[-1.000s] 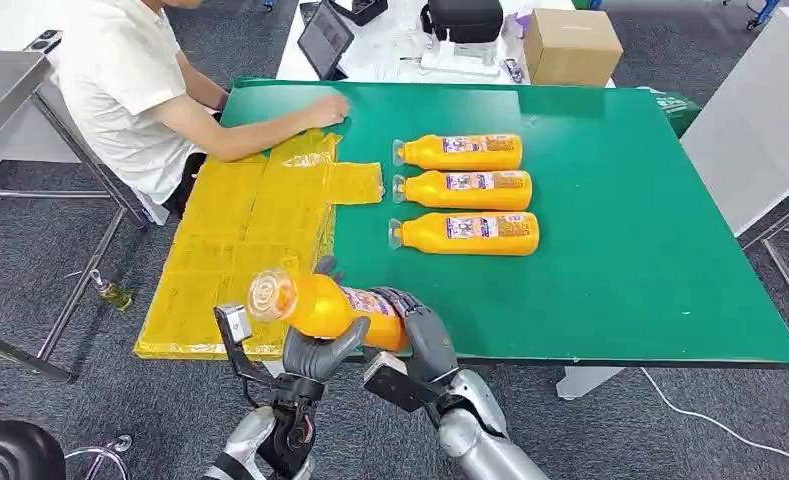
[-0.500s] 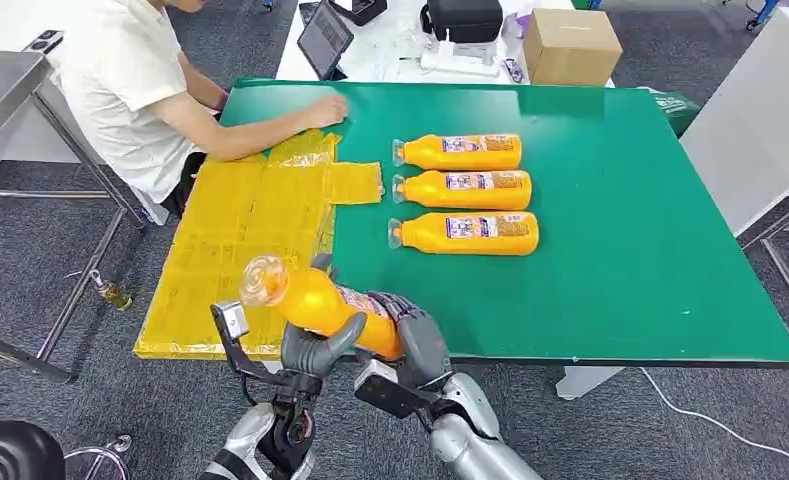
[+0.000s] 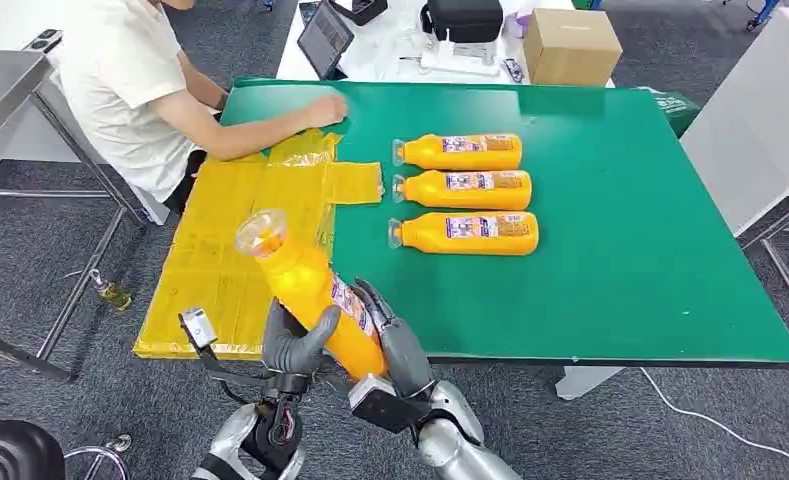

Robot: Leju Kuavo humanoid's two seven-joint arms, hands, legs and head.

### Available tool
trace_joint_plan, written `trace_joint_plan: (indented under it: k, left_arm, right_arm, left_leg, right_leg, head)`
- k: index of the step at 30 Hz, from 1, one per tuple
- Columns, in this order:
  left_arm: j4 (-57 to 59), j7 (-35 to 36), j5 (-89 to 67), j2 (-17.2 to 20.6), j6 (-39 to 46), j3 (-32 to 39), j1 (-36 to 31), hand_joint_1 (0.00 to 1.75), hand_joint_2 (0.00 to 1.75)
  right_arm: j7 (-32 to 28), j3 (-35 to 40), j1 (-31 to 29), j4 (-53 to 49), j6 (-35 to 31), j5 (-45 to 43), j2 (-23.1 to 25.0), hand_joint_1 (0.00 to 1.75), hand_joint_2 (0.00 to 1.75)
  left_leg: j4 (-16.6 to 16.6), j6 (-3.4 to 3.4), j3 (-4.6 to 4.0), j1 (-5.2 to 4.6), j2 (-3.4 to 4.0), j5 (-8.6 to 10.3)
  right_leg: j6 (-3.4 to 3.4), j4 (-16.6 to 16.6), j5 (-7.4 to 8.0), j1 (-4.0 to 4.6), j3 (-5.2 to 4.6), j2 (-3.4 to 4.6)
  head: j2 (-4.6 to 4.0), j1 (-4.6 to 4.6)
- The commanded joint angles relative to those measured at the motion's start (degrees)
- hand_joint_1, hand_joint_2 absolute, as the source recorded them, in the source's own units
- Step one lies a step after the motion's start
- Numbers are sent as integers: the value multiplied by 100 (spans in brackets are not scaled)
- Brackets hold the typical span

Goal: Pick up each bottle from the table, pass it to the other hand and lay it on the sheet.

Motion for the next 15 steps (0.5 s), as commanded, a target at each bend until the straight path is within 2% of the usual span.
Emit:
trace_joint_plan:
  k: [1,3,6,8,10,13,15]
  left_arm:
    - [23,274,-123,143,207,-78,-282,175,175]
    - [-33,334,9,204,35,-43,-225,175,175]
    - [-128,396,96,272,-62,14,-158,175,175]
    - [-141,132,-726,396,659,-60,-237,175,175]
    - [-112,135,-717,406,655,-46,-258,175,175]
    - [209,-387,-3006,578,2645,-321,-523,175,175]
    - [282,-444,-3224,567,2789,-310,-557,175,175]
  right_arm:
    - [40,-1134,246,-34,-1477,1984,-155,0,0]
    - [-16,-1099,198,88,-1477,1472,-235,0,0]
    - [-16,-1122,304,-241,-1477,779,-417,0,0]
    - [-16,-1935,645,-916,-1477,1126,-295,0,0]
    - [-16,-1925,677,-958,-1477,1100,-342,0,0]
    - [-16,-3285,1223,-2338,-1477,1638,180,0,0]
    - [-16,-3486,1312,-2661,-1477,1652,253,0,0]
  left_leg:
    - [-4,6,7,-1,-13,1]
    - [-8,8,18,-3,-15,-1]
    - [-7,6,17,-3,-4,-3]
    - [-7,10,28,0,-4,-9]
    - [-4,7,10,-4,-11,-3]
    - [0,5,4,-3,-15,-3]
    - [4,6,1,-4,-25,-3]
  right_leg:
    - [-8,-5,-4,2,15,-19]
    - [-12,-6,-7,1,24,-22]
    - [-11,-5,-5,0,22,-10]
    - [-18,-8,-10,6,36,-13]
    - [-11,-1,-7,0,18,-17]
    - [-14,4,-9,1,12,-21]
    - [-16,11,-14,1,10,-32]
  head:
    - [0,4]
    - [0,2]
    - [0,0]
    - [0,4]
    - [0,4]
    - [0,4]
    - [0,4]
